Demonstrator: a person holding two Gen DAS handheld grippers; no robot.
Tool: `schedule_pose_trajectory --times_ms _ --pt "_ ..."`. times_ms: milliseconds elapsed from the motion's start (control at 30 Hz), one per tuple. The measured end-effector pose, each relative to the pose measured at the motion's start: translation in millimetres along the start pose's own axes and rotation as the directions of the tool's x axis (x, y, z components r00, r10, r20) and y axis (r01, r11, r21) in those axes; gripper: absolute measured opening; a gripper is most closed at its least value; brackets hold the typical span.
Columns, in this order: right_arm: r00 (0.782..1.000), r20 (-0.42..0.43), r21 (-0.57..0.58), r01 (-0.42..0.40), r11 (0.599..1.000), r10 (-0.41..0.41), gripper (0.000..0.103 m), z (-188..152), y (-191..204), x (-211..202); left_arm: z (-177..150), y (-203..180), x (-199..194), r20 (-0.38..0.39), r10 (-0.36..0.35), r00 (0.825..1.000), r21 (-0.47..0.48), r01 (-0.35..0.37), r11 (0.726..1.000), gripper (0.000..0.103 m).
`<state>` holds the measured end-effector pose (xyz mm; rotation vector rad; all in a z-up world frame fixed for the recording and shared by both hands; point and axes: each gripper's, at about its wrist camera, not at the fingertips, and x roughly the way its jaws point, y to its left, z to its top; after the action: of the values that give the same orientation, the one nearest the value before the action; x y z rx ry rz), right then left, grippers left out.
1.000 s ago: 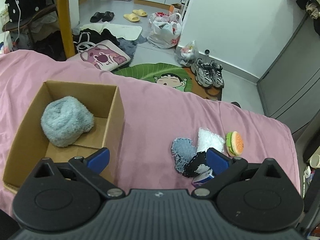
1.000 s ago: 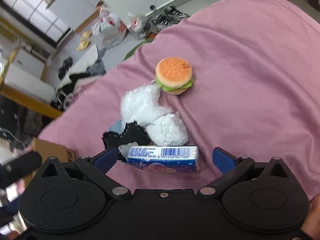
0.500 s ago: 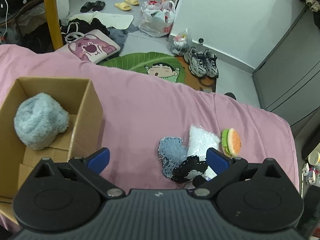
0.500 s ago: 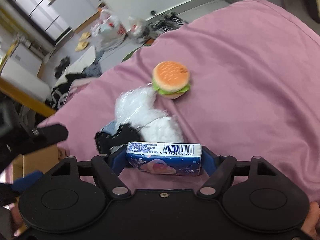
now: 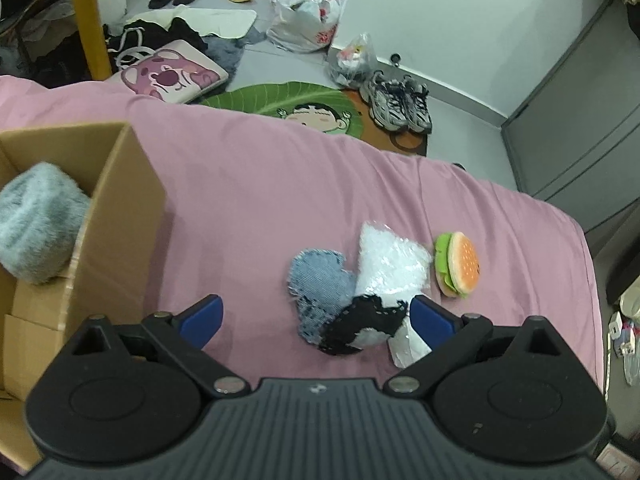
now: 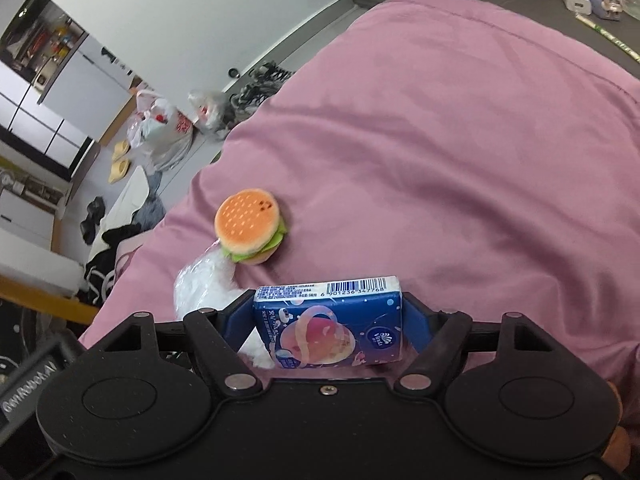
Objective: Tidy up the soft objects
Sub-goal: 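Grasp the black fabric with the left gripper while the right gripper grasps the blue carton, then lift the black fabric toward the box with the left gripper while the right gripper holds the carton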
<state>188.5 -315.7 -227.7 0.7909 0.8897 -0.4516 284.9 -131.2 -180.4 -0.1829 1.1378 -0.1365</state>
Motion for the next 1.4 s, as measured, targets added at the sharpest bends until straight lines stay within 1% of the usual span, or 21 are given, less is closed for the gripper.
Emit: schedule_pose_trajectory --times_ms 67,167,367,400,433,467,500,533,567,600,633,667,733,800,933,1067,1233,1400 --pt "1.000 -0.005 0.001 -0.001 1.000 0.001 0.073 0.2 0.5 2.6 -2.9 -4.1 4.8 -0.006 -0.009 1.000 0.008 0.009 1.000 0.099" --pt "1.000 -0.006 -0.007 0.001 1.000 -0.001 0.073 -1.1 1.7 3.2 -4.4 -5.5 14.3 -0.028 -0.002 1.000 -0.011 0.001 1.000 0.094" --pt "1.000 -0.004 0.001 0.005 1.000 -0.005 0.073 -0.3 -2.0 0.4 -8.6 -8.6 26.2 -0.042 -0.008 0.999 -0.051 0.006 0.999 0.093" --pt "1.000 -0.004 0.003 0.005 1.000 -0.005 0.073 -0.4 -1.3 -0.3 -8.5 -8.7 28.3 -0.043 -0.003 0.999 -0.056 0.000 0.998 0.090" --pt "1.000 -0.004 0.005 0.005 1.000 -0.005 0.073 -0.5 -0.7 -0.5 -8.3 -9.4 30.3 -0.050 0.008 0.999 -0.054 -0.011 0.999 0.083" --pt "1.000 -0.005 0.004 0.005 1.000 -0.005 0.073 -0.7 -0.8 -1.0 -7.9 -9.6 31.6 -0.056 0.009 0.998 -0.053 -0.012 0.999 0.079" --pt "1.000 -0.007 0.002 0.003 1.000 -0.003 0.073 -1.4 0.0 -1.5 -7.9 -8.7 31.6 -0.058 -0.005 0.998 -0.059 0.002 0.998 0.071" --pt "1.000 -0.008 0.000 -0.001 1.000 0.001 0.073 -1.9 0.4 -2.4 -7.8 -8.4 30.9 -0.059 -0.018 0.998 -0.063 0.014 0.998 0.061" --pt "1.000 -0.012 -0.003 -0.006 1.000 0.006 0.073 -3.2 1.6 -2.6 -7.7 -8.1 29.4 -0.060 -0.027 0.998 -0.064 0.023 0.998 0.055" --pt "1.000 -0.017 -0.004 -0.011 1.000 0.011 0.073 -3.6 1.3 -3.0 -7.7 -7.8 27.9 -0.062 -0.029 0.998 -0.065 0.025 0.998 0.046" --pt "1.000 -0.021 -0.006 -0.016 1.000 0.016 0.073 -4.7 1.4 -3.3 -8.0 -6.7 25.6 -0.063 -0.025 0.998 -0.069 0.021 0.997 0.042" --pt "1.000 -0.024 -0.008 -0.020 1.000 0.020 0.073 -4.9 1.0 -4.1 -7.9 -5.7 22.8 -0.064 -0.021 0.998 -0.073 0.016 0.997 0.040" --pt "0.999 -0.022 -0.016 -0.028 0.999 0.027 0.073 -6.4 2.3 -7.2 -10.0 -4.8 16.7 -0.063 -0.024 0.998 -0.080 0.019 0.997 0.028" --pt "0.999 -0.018 -0.031 -0.035 0.999 0.034 0.073 -8.3 4.6 -11.1 -12.7 -2.5 10.6 -0.064 -0.035 0.997 -0.082 0.030 0.996 0.023" --pt "0.998 -0.023 -0.052 -0.054 0.997 0.053 0.073 -11.4 7.1 -17.2 -18.5 0.1 -2.3 -0.042 -0.043 0.998 -0.083 0.039 0.996 0.020" --pt "0.996 -0.028 -0.107 -0.088 0.990 0.085 0.073 -15.3 12.2 -27.2 -22.6 3.3 -13.6 -0.024 -0.046 0.999 -0.080 0.044 0.996 0.019" --pt "0.994 0.000 -0.201 -0.103 0.974 0.105 0.073 -24.2 25.4 -41.4 -23.6 5.5 -35.1 0.026 -0.040 0.999 -0.067 0.042 0.997 0.019" --pt "0.988 0.024 -0.275 -0.140 0.951 0.152 0.073 -27.5 32.7 -56.0 -24.5 13.5 -54.0 0.068 -0.038 0.997 -0.071 0.043 0.997 0.019"
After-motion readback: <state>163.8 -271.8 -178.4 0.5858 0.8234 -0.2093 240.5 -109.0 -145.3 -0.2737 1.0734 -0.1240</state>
